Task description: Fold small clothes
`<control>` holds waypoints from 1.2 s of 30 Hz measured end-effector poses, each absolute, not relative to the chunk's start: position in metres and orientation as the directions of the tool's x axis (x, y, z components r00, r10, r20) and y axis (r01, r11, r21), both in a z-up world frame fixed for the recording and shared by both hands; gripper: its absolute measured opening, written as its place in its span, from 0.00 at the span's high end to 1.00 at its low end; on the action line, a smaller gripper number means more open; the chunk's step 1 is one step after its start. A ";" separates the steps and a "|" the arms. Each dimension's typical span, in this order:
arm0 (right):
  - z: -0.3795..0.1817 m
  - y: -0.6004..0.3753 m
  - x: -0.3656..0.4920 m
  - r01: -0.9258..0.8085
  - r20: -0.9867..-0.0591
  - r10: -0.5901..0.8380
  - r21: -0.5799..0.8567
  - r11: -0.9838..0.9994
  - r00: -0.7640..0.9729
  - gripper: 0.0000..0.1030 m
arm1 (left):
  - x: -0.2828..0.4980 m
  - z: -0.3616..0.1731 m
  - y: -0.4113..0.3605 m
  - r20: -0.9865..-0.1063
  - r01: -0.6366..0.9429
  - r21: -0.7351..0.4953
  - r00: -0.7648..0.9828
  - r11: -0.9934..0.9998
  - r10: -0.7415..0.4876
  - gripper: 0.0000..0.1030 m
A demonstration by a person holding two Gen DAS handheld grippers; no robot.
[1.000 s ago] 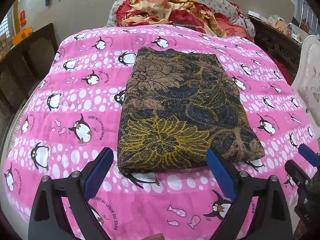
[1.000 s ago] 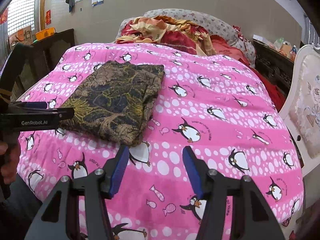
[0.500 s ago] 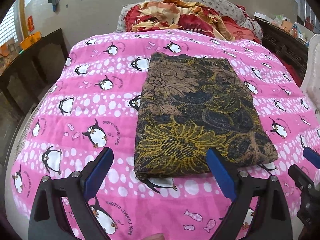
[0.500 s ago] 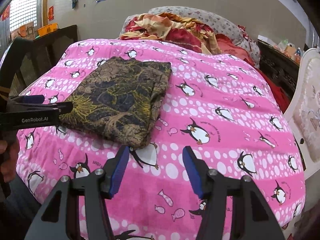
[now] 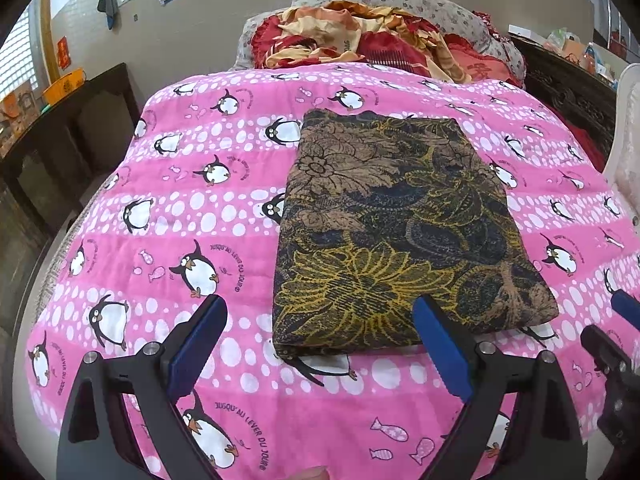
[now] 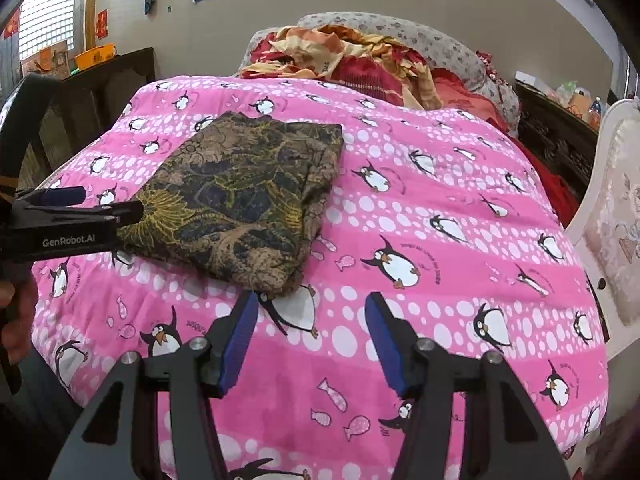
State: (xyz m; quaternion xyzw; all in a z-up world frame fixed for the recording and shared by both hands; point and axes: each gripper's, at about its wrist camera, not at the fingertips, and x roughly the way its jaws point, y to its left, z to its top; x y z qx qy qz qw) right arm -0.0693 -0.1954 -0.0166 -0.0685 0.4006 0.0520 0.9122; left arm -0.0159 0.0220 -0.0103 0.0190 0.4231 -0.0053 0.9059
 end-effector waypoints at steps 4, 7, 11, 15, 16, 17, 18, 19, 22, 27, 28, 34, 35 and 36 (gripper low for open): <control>-0.019 -0.200 -0.059 -0.026 -0.766 -0.114 -0.168 0.985 0.632 0.43 | -0.021 -0.012 0.018 -0.760 0.034 0.017 0.649 0.999 -0.010 0.26; -0.022 -0.204 -0.053 0.038 -0.796 -0.169 -0.181 0.983 0.582 0.43 | -0.026 -0.014 0.016 -0.759 0.043 0.009 0.651 0.999 -0.021 0.26; -0.026 -0.202 -0.055 0.066 -0.795 -0.220 -0.222 0.973 0.565 0.38 | -0.030 -0.019 0.009 -0.761 0.061 0.014 0.648 0.998 -0.028 0.26; -0.030 -0.200 -0.056 0.073 -0.802 -0.227 -0.225 0.972 0.553 0.37 | -0.033 -0.022 0.003 -0.768 0.078 0.014 0.639 0.997 -0.039 0.26; -0.031 -0.200 -0.056 0.070 -0.803 -0.226 -0.225 0.972 0.552 0.37 | -0.033 -0.023 0.002 -0.769 0.082 0.013 0.638 0.997 -0.043 0.26; -0.032 -0.200 -0.057 0.068 -0.805 -0.221 -0.221 0.973 0.550 0.37 | -0.033 -0.024 0.001 -0.770 0.085 0.013 0.637 0.996 -0.044 0.26; -0.033 -0.200 -0.057 0.068 -0.808 -0.218 -0.217 0.974 0.547 0.37 | -0.033 -0.024 0.001 -0.771 0.086 0.013 0.635 0.996 -0.045 0.26; -0.033 -0.201 -0.056 0.068 -0.809 -0.218 -0.216 0.974 0.546 0.37 | -0.033 -0.025 0.000 -0.773 0.088 0.013 0.633 0.996 -0.046 0.26; -0.033 -0.203 -0.057 0.071 -0.809 -0.214 -0.210 0.975 0.547 0.37 | -0.034 -0.026 -0.001 -0.775 0.092 0.013 0.630 0.996 -0.048 0.26; -0.033 -0.203 -0.057 0.069 -0.810 -0.211 -0.208 0.976 0.547 0.37 | -0.035 -0.027 -0.001 -0.777 0.095 0.011 0.627 0.995 -0.051 0.26; -0.033 -0.203 -0.057 0.067 -0.811 -0.207 -0.204 0.977 0.547 0.37 | -0.035 -0.027 -0.001 -0.777 0.094 0.012 0.627 0.996 -0.050 0.26; -0.031 -0.201 -0.056 0.056 -0.811 -0.181 -0.181 0.982 0.557 0.37 | -0.034 -0.027 0.000 -0.779 0.095 -0.007 0.623 0.995 -0.065 0.26; -0.028 -0.201 -0.057 0.049 -0.808 -0.152 -0.151 0.987 0.569 0.37 | -0.034 -0.026 0.002 -0.780 0.091 -0.012 0.623 0.996 -0.066 0.26; -0.026 -0.201 -0.057 0.042 -0.805 -0.130 -0.129 0.991 0.579 0.37 | -0.033 -0.026 0.003 -0.779 0.088 -0.014 0.623 0.996 -0.065 0.26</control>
